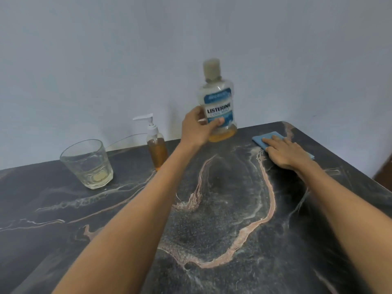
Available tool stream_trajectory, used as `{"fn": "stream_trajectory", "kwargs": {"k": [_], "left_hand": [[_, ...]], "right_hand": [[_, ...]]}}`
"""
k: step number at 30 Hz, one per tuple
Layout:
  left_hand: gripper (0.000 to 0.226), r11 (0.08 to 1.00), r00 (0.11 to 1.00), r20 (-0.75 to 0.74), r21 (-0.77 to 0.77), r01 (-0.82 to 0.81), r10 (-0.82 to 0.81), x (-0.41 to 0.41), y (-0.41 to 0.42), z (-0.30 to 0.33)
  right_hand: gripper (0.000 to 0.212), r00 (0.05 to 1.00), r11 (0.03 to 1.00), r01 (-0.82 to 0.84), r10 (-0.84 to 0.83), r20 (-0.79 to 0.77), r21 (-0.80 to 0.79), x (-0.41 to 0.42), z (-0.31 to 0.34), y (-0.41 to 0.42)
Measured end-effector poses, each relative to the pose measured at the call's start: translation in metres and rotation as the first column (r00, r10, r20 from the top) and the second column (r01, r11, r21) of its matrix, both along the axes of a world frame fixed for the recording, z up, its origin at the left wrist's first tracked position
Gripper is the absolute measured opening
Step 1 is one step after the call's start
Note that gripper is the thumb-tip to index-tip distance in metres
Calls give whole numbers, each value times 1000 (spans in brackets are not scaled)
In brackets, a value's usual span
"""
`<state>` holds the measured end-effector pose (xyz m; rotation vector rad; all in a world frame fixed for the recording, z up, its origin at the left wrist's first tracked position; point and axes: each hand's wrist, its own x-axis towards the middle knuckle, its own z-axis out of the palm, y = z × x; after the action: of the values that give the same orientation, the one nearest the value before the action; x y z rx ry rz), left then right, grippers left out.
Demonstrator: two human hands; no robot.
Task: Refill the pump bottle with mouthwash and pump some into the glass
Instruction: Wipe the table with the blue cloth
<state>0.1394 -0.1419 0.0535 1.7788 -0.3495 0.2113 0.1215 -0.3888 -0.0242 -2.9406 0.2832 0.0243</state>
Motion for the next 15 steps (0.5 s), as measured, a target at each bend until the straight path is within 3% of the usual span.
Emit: {"fn": "stream_trajectory", "kwargs": {"k": [2, 5, 10, 12, 15], "left_hand": [[38, 999, 999, 34, -26, -24, 25, -2, 10, 19], [36, 999, 996, 78, -18, -47, 49, -5, 22, 37], [41, 997, 992, 98, 5, -82, 81, -7, 31, 44], [42, 996, 991, 103, 2, -90, 89, -6, 35, 43], [41, 996, 989, 119, -4, -87, 87, -6, 37, 40]], "right_hand": [[49, 999, 999, -44, 44, -8, -33, 6, 5, 25], [47, 969, 969, -246, 245, -18, -34, 2, 10, 81], [44, 768, 768, -640, 638, 60, 17, -86, 1, 104], [43, 754, 747, -657, 651, 88, 103, -125, 2, 77], [41, 865, 859, -501, 501, 34, 107, -127, 12, 27]]}}
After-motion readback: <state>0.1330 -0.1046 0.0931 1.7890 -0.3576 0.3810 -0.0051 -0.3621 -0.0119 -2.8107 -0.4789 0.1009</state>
